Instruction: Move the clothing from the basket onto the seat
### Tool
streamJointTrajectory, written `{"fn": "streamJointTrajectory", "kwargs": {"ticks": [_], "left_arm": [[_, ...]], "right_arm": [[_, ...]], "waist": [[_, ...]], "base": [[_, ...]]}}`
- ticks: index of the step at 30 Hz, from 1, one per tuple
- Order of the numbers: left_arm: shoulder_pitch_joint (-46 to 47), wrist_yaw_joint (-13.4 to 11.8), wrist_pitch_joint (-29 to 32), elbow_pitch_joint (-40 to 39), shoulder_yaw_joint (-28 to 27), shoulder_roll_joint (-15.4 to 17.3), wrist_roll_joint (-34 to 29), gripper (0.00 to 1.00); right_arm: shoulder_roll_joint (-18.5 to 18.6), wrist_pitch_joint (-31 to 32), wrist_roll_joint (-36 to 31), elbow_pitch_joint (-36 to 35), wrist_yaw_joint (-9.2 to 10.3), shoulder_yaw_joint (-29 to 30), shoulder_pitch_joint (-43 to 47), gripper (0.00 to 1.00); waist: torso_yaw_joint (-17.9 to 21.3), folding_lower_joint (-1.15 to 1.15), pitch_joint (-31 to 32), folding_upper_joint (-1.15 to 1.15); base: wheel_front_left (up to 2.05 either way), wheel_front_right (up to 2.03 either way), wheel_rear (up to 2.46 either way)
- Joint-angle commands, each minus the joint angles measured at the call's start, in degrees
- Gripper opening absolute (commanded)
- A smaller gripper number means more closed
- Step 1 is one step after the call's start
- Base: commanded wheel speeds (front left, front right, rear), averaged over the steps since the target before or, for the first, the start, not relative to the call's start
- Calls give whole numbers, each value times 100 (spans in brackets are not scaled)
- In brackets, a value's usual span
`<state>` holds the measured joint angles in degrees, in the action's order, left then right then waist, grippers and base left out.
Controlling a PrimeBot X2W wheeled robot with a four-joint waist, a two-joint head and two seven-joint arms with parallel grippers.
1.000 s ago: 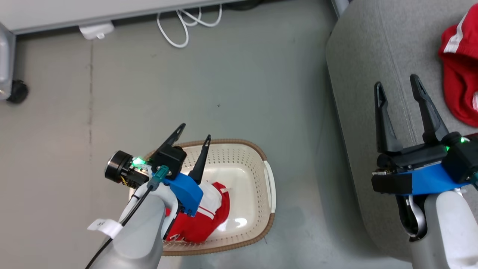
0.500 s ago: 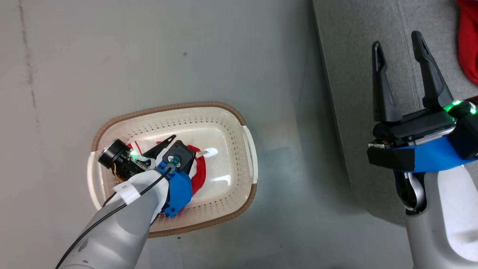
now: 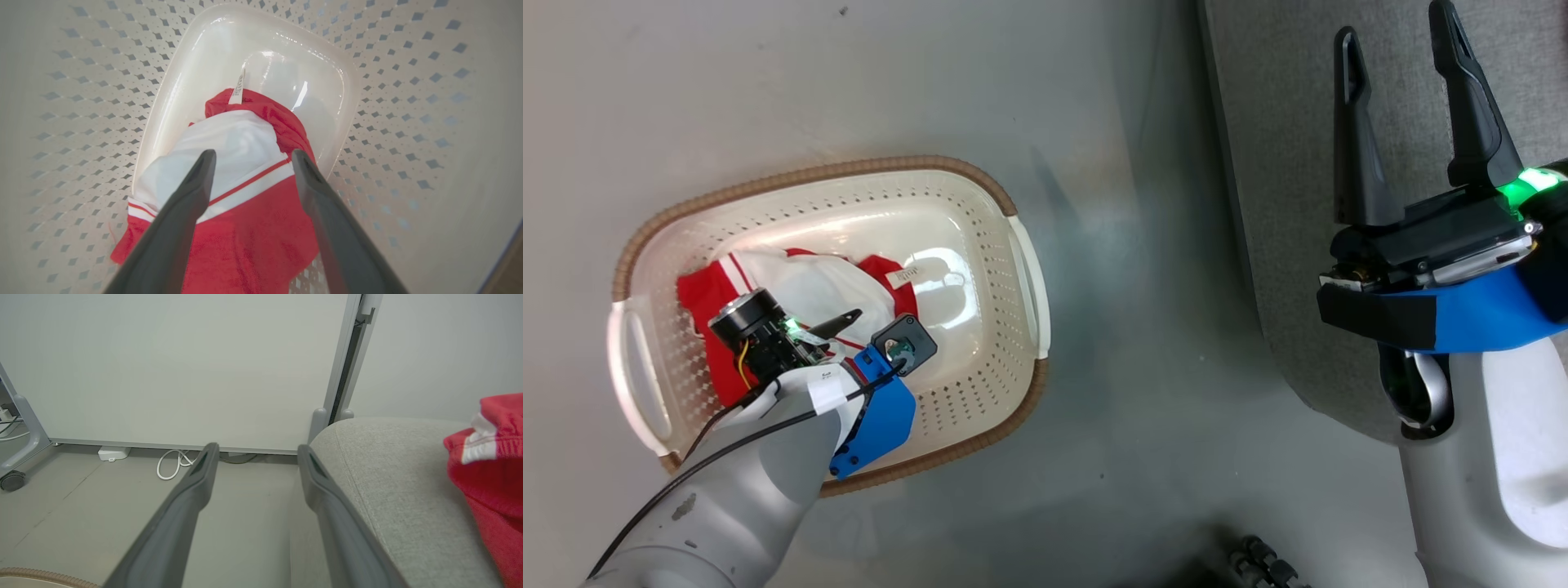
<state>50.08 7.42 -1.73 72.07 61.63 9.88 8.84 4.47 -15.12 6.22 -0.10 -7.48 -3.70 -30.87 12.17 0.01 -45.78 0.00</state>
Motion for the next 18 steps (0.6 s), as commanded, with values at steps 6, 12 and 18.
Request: {"fn": "streamJointTrajectory", "kwargs": {"ticks": [6, 12, 18], "left_arm": [[253, 5, 440, -60, 504, 183, 628, 100], [445, 5, 1013, -182, 851, 385, 1203, 100], [623, 5, 1239, -257, 1021, 565, 1506, 100]], "right_arm": [[-73, -5, 65, -130, -3, -15, -155, 100], [-110, -5, 113, -279, -3, 0, -250, 100], [-133, -5, 103, -461, -3, 17, -314, 100]], "waist": [[213, -1, -480, 0], [313, -1, -827, 0], [378, -1, -1113, 0]], "base": [[0, 0, 0], [0, 0, 0], [0, 0, 0]]}}
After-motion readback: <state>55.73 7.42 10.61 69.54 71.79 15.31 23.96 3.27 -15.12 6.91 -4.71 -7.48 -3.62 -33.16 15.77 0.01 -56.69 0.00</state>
